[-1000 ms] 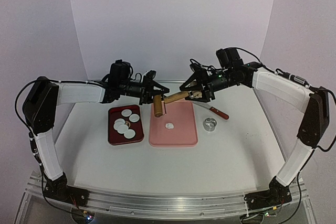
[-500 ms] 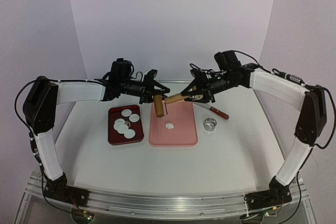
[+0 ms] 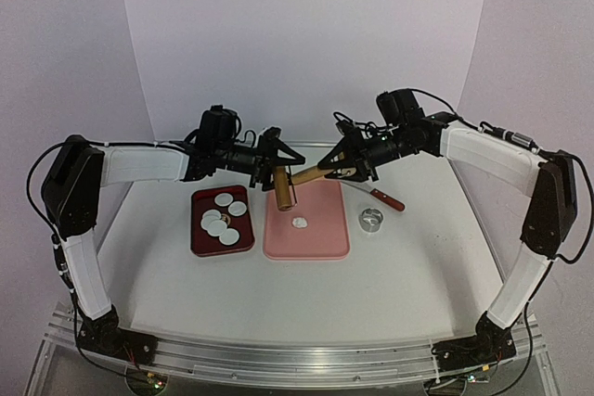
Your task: Roll out the dumpling wrappers from the dough
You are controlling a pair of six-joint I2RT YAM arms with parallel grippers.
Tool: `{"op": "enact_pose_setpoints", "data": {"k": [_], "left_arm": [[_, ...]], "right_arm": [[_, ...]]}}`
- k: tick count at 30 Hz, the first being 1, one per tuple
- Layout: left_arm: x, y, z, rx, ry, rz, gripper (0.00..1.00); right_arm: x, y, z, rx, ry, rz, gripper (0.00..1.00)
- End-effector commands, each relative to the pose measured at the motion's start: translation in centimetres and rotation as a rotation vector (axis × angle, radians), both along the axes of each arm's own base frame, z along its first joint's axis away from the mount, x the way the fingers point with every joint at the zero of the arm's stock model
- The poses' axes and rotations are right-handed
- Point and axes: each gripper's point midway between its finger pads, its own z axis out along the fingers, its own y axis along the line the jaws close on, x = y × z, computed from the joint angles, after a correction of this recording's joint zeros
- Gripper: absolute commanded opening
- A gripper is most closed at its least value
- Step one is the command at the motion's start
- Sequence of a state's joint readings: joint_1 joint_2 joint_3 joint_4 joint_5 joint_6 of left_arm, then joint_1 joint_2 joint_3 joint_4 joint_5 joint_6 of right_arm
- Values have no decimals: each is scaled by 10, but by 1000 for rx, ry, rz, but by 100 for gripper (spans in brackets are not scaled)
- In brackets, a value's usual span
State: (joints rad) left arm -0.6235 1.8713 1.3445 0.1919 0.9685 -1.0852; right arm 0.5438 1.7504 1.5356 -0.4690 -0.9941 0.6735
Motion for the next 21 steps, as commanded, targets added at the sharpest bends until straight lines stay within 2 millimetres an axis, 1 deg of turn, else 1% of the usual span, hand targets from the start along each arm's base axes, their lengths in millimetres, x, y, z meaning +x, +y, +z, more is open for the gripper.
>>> {"op": "enact_pose_setpoints", "data": {"k": [1,2,5,6,8,9,12,13,16,18,21], "left_arm": [[-1,4,26,-44,-49,38,54],[0,5,24,-35,-42,51,47],[6,7,18,-6,-31,92,25],[6,7,18,-5,-31,95,19],[6,6,17,-6,-34,86,6],[5,5,17,-10,-39,78,2],[1,4,20,-24,-61,43,0],[-2,3,20,-29,-65,23,0],[-9,2,20,-42,-69,-34,0],[-12,2,18,-43,-66,-50,0],[-14,2,17,-45,-65,-65,0]], "right_arm": [[3,2,34,55,-104,-8,0],[3,2,34,56,-105,-8,0],[2,2,36,61,-114,1,1],[2,2,37,62,-116,4,4],[1,2,38,65,-124,8,14],[1,2,38,65,-127,9,19],[-1,1,38,65,-135,13,40],[-1,1,38,66,-135,15,46],[-2,1,37,68,-132,21,57],[-2,2,37,69,-132,23,62],[-2,3,36,73,-129,29,64]]}}
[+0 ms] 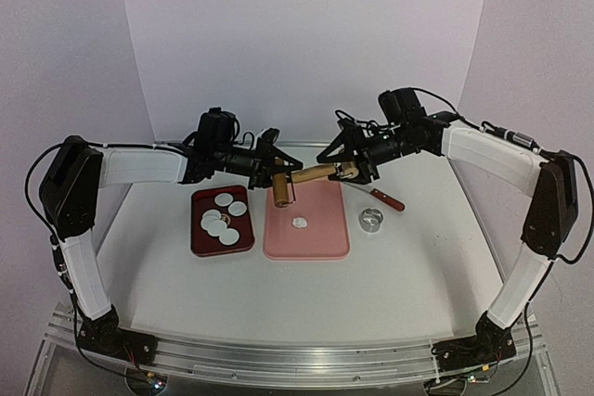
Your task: Roll out the dumpling wrappers from the dough
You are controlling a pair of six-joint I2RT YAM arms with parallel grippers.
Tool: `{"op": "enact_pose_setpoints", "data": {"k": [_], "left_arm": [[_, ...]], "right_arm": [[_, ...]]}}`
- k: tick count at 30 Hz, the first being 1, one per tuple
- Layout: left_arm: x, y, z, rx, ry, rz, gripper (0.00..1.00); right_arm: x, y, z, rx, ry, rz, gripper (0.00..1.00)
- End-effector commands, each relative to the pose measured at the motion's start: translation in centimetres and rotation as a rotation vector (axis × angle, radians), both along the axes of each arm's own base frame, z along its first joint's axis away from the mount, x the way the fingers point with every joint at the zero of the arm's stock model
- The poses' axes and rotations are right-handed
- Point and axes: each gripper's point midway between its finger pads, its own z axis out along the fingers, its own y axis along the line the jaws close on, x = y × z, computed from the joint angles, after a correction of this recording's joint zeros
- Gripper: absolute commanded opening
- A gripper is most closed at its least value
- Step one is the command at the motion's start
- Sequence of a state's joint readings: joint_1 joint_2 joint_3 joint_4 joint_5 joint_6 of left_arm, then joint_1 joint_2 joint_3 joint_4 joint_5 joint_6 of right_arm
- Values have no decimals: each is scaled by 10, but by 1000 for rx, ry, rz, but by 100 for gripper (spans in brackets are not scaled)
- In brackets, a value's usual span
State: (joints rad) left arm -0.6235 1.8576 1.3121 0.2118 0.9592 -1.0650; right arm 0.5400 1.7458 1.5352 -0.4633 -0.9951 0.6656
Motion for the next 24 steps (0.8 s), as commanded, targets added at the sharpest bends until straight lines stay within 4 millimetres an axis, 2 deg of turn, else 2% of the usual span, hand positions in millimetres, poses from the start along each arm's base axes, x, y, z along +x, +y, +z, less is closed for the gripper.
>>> {"op": "enact_pose_setpoints", "data": {"k": [1,5,10,18,24], "left_arm": [[-13,-1,20,-47,-40,-80,0],[-17,-4,22,-63,-43,-117,0],[-14,-4,15,-45,-34,-103,0],[6,-10,14,-26,-55,-24,0],[11,-12,14,-35,-58,-17,0]], "right_arm": [[-2,4,32,65,-111,29,65],[0,5,26,65,-89,35,68],[-1,9,31,91,-78,64,67],[-12,11,28,119,0,107,61],[-13,10,12,95,65,90,54]]}}
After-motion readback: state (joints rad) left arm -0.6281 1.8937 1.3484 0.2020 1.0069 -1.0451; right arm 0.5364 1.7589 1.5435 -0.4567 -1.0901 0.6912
